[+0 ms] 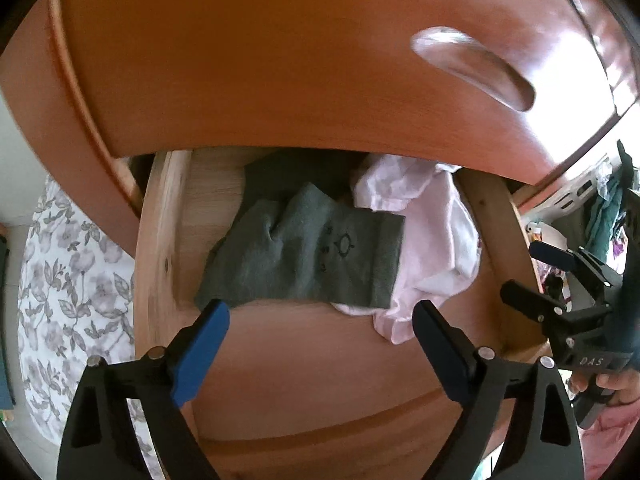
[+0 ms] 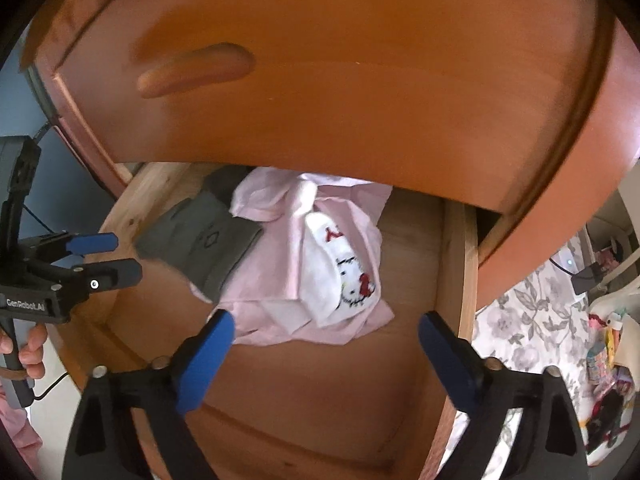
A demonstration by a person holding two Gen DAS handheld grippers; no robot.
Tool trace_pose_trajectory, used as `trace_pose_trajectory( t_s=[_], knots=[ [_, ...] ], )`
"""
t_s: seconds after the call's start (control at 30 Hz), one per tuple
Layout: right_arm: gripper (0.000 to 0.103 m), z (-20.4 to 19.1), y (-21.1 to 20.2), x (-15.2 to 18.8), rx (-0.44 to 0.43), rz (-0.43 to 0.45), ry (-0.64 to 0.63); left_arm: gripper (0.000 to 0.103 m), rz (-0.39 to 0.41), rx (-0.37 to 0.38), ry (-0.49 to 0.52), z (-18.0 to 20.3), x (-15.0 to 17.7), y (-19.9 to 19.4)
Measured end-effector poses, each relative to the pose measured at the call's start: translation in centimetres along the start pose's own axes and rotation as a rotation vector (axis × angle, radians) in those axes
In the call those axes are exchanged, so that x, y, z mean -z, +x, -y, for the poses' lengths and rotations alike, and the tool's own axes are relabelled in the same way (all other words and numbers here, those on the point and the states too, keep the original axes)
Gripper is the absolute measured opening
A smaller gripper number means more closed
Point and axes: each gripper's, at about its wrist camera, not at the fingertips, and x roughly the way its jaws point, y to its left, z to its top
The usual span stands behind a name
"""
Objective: Organize soft objects
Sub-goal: 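Move both open tools into the drawer toward the grey and white socks, then close the left tool on the grey sock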
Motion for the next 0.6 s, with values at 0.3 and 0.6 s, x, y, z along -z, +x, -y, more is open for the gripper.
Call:
trace_pose_trajectory(
  t_s=[0.3, 0.6],
  knots=[
    [0.069, 0.2, 2.1, -1.7, 0.004, -0.063, -0.031, 0.08, -0.043, -0.073, 0.01, -0.1, -2.0, 2.0],
    [0.06, 0.0, 3.3, -2.1, -0.015, -0.099, -0.035, 0.064, -0.068, -0.123, 0.0, -0.5, -2.6, 3.5]
  ],
)
